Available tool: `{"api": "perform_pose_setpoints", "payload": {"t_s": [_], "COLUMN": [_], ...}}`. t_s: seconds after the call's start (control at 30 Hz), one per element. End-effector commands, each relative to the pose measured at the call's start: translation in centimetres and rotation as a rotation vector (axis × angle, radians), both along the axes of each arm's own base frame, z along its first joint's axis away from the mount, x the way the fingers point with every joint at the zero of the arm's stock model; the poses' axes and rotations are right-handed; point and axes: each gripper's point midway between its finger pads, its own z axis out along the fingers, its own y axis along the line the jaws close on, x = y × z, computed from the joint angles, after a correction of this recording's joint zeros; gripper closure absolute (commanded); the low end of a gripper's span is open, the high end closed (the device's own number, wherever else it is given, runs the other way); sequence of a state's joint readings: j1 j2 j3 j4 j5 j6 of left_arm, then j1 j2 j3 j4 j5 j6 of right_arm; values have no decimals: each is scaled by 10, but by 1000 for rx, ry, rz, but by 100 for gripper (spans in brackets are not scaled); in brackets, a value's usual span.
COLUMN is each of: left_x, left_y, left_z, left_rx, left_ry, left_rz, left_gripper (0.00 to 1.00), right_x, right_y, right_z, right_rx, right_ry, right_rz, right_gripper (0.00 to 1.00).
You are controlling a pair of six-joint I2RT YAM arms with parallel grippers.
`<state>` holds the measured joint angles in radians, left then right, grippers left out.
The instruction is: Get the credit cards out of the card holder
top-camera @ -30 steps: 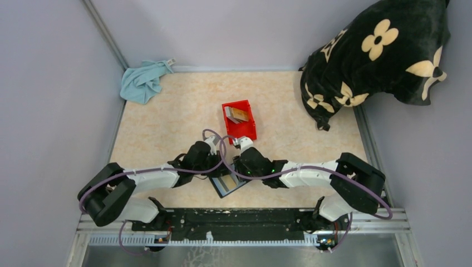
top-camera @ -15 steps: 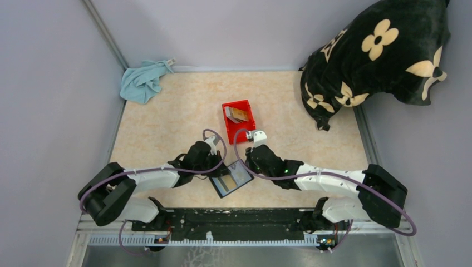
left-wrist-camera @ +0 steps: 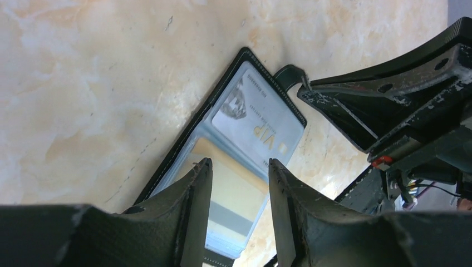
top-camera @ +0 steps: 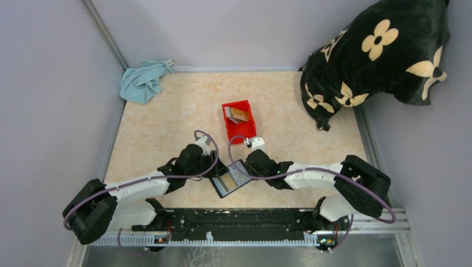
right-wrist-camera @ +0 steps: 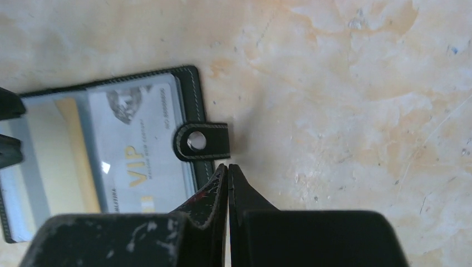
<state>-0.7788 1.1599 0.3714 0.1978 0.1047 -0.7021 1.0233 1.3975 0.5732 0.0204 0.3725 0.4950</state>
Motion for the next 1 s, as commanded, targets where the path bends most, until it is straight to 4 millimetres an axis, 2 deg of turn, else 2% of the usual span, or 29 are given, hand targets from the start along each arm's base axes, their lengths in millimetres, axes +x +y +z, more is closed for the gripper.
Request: {"api": "perform_pose_setpoints", "payload": {"t_s": [0.0,0.27,0.47,0.77,0.97], "left_x": [-10,-22,-24,-25,-27], "left_y": [7,1,5,19,21], "left_z": [-10,-16,-14,-13,-12], "left_rx": [0,-94,-98,-66,-70], "left_ry": [34,87,91,62,71], "left_rz": [15,7,18,60,65], "left_gripper": [52,49,54,55,55], "right_x": [-1,-43,-65,-61,-55], "right_y": [2,20,43,45,51], "right_z": [-9,-26,-18,13,37], "right_rx": [41,78,108,147,190], "right_ry": [13,80,103,49,3], "right_rz": [-14,73,114,111,118], "right_gripper": [100,100,100,100,100]}}
